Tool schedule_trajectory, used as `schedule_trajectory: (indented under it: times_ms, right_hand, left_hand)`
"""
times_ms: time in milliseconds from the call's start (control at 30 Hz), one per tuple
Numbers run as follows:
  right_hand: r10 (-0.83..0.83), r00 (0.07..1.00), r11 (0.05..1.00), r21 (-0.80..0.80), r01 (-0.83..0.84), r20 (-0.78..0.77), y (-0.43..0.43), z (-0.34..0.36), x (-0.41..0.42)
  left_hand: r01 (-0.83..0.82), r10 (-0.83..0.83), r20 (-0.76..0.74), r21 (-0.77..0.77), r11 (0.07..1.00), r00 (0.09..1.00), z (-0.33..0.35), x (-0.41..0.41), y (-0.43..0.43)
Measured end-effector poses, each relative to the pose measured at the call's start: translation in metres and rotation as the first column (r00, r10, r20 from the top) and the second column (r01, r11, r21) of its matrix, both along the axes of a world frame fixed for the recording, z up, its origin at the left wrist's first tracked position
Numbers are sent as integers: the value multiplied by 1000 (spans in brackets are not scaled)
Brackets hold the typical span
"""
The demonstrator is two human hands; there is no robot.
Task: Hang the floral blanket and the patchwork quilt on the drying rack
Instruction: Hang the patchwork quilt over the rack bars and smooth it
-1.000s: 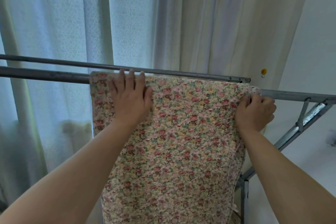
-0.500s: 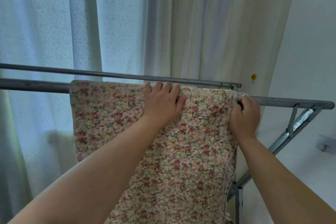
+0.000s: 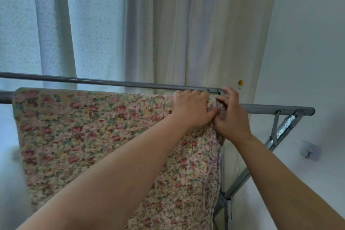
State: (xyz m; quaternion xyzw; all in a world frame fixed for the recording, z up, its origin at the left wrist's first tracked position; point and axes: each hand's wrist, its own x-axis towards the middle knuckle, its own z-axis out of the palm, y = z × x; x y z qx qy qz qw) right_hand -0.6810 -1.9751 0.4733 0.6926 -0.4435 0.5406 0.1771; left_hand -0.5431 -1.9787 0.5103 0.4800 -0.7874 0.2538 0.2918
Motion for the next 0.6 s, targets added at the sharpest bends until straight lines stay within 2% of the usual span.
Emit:
schedule_trajectory:
  times_ms: [133, 233, 333, 433, 600]
  right_hand:
    - [58, 985, 998, 16, -56, -162, -5, 1, -4]
    - [-122, 962, 991, -85, 105, -243, -11, -5, -13]
    - [-302, 901, 949, -187, 254, -311, -19, -12, -25]
    - [-353, 869, 928, -245, 280, -347, -26, -11, -30]
    - [-349, 860, 924, -288, 250, -372, -32, -10, -34]
  left_hand:
    - [64, -64, 19, 14, 998, 998, 7, -18, -7]
    - [129, -135, 77, 83, 988, 988, 14, -17, -11]
    - [204, -215, 46, 182, 962, 975, 20, -10, -12]
    - [225, -240, 37, 230, 947, 970, 27, -6, -11]
    - [169, -200, 88, 272, 947, 976, 31, -3, -13]
